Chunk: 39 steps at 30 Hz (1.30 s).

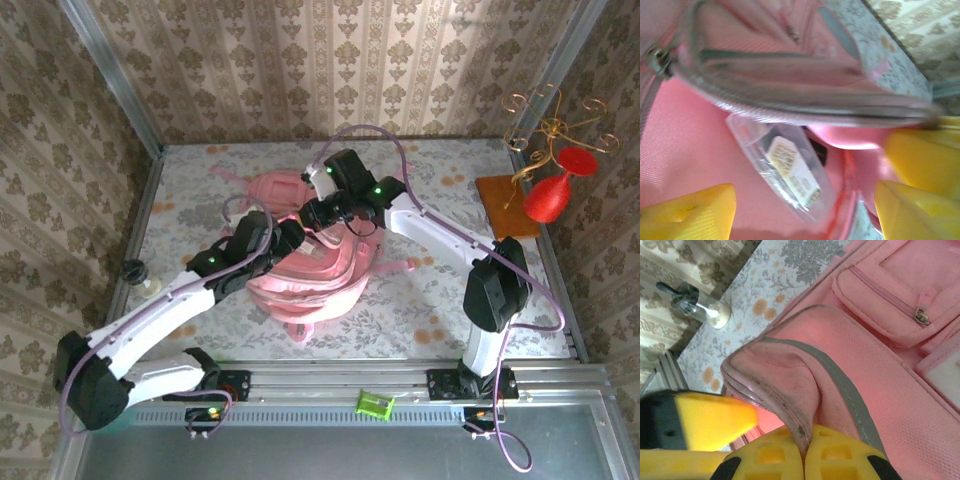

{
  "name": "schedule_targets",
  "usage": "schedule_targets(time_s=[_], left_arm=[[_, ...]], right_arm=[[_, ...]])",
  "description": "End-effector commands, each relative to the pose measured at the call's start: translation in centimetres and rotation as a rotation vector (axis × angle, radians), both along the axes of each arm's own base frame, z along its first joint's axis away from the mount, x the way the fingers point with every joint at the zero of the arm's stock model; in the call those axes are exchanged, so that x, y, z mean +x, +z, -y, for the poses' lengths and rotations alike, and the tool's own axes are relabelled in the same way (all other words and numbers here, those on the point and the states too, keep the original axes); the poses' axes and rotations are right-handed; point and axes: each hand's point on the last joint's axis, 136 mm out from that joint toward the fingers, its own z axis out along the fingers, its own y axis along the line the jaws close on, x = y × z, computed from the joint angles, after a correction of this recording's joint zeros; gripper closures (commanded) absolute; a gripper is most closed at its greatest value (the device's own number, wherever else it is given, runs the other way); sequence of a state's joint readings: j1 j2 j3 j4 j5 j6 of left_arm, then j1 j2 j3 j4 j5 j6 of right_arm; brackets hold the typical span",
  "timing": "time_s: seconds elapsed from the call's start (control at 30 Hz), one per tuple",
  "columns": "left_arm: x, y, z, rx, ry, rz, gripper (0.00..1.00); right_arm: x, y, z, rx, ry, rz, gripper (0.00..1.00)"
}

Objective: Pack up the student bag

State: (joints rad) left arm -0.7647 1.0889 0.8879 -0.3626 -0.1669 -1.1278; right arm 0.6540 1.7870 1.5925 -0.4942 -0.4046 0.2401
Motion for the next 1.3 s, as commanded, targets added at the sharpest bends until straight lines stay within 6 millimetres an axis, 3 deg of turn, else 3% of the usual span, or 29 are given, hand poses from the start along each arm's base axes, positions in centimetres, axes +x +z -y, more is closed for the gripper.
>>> schedule_targets(time_s=[0.0, 0.17, 0.3, 0.5, 0.57, 0.63, 0.7, 0.77, 0.83, 0.9, 1.0, 1.27], left_arm=[[-1.8, 2.6, 0.1, 0.036, -0.17, 0.068, 0.28], [-3.5, 3.7, -3.4, 0.094, -0.21, 0.083, 0.3], [-2.3, 4.4, -5.6, 0.136, -0.213, 0.088, 0.3], [0.5, 3.7, -2.4, 0.178, -0.367, 0.071, 0.3], [1.2, 3.1, -0.8, 0.183, -0.43, 0.061, 0.34], [1.7, 2.4, 1.1, 0.176, -0.509, 0.064, 0.37], [2.2, 1.3, 2.8, 0.183, -0.58, 0.047, 0.42], [2.3, -0.1, 3.9, 0.194, -0.638, 0.019, 0.48], [2.2, -1.7, 4.1, 0.21, -0.66, -0.015, 0.54], [2.0, -3.2, 4.0, 0.228, -0.678, -0.039, 0.57], [1.0, -5.3, 3.7, 0.24, -0.704, -0.095, 0.62], [-2.9, -10.4, 2.6, 0.266, -0.747, -0.217, 0.64]], right_arm=[[-1.0, 3.0, 1.2, 0.022, 0.05, 0.116, 1.0], [-5.2, 0.6, 2.8, -0.032, 0.173, 0.093, 1.0], [-8.2, -3.0, 4.4, -0.079, 0.174, 0.011, 0.99], [-11.1, -7.0, 5.7, -0.08, 0.156, -0.132, 0.73], [-12.1, -6.1, 6.0, -0.047, 0.169, -0.13, 0.68], [-12.9, -3.9, 5.7, 0.052, 0.177, -0.091, 0.59], [-12.9, -2.4, 5.0, 0.175, 0.145, -0.06, 0.54], [-12.9, -2.2, 4.6, 0.253, 0.121, -0.08, 0.53], [-12.2, -4.2, 5.0, 0.223, 0.055, -0.113, 0.56], [-11.1, -7.4, 6.3, 0.129, -0.04, -0.181, 0.64], [-9.6, -10.4, 8.0, 0.081, -0.131, -0.265, 0.75], [-5.2, -14.4, 13.2, -0.103, -0.311, -0.286, 0.89]])
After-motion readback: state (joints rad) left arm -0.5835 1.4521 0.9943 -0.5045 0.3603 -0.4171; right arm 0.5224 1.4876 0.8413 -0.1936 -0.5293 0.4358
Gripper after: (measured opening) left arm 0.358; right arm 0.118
